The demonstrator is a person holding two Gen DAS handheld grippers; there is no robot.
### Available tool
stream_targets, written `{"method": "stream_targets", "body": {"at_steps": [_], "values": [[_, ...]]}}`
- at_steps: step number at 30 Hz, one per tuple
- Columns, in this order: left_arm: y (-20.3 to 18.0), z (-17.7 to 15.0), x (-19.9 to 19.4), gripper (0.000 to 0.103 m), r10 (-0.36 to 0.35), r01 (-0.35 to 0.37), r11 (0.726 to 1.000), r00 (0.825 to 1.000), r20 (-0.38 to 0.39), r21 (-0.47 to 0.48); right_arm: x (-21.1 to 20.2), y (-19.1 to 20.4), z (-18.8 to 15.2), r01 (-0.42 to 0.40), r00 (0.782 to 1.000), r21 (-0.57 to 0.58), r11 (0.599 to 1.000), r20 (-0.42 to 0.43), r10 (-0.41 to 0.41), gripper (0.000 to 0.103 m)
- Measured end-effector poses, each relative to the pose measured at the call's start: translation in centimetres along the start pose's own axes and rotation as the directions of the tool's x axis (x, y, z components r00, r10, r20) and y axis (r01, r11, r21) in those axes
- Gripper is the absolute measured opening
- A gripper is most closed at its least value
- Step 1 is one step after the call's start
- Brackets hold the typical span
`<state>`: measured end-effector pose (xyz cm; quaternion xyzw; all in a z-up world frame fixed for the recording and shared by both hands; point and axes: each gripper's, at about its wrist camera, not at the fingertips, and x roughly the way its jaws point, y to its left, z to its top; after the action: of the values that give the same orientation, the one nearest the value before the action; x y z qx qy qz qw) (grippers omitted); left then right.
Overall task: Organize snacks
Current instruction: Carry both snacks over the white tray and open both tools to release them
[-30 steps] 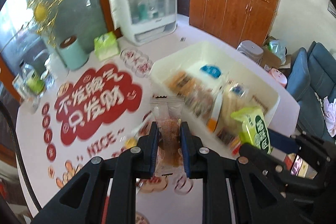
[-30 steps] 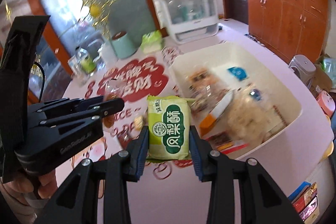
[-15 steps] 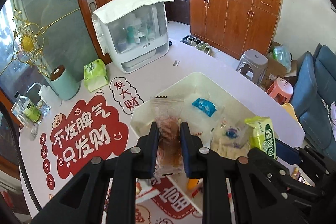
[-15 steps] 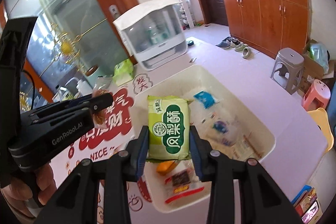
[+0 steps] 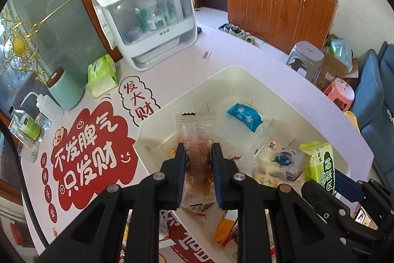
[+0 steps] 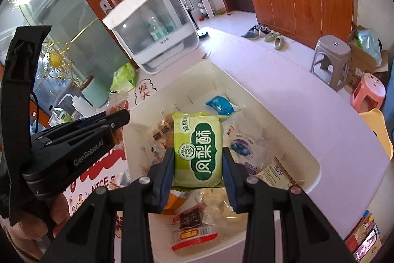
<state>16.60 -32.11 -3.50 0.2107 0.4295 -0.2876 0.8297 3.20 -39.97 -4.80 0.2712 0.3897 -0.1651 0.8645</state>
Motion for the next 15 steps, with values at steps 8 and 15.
{"method": "stream_targets", "body": {"at_steps": [8,15], "values": [[-0.4,-0.2,2.3,0.018,0.011,-0.010,1.000,0.999,-0.042,0.011,1.7,-0.7,-0.3,0.023,0.999,0.004,1.000,-0.046,-0.023,0.037],[-0.6,-0.5,3.3,0.018,0.016,-0.014,1.000,0.997,-0.071,0.021,2.4,-0.6,-0.5,0.035,0.997,-0.007,0.999,-0.070,-0.036,0.037]]}}
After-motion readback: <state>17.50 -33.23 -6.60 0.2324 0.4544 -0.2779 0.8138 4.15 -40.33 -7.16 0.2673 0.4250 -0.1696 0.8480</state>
